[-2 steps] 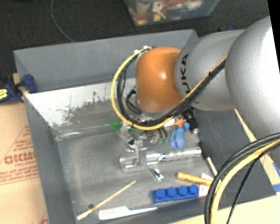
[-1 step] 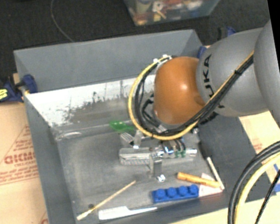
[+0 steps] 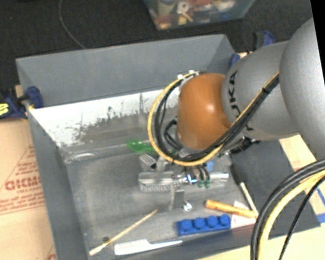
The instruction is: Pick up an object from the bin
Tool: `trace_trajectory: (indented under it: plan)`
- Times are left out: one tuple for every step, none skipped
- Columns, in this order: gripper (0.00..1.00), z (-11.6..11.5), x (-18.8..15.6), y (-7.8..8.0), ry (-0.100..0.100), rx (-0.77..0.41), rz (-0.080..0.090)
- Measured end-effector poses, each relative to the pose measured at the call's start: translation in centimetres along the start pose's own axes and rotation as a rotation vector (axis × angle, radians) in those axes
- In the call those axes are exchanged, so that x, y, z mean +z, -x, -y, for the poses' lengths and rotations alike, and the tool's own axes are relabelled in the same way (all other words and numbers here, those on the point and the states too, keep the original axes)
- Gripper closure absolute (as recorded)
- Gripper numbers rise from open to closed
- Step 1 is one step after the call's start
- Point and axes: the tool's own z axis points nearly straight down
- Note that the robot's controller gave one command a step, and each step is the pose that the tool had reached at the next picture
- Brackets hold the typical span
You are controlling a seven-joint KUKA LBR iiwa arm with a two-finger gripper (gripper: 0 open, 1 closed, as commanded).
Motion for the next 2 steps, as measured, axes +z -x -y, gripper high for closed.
trace_trajectory:
  plan:
    - [0.00, 1.7, 3.1, -0.4, 0.002, 0.187, 0.006]
    - [1.00, 1.1, 3.1, 0.6, 0.003, 0.181, 0.007]
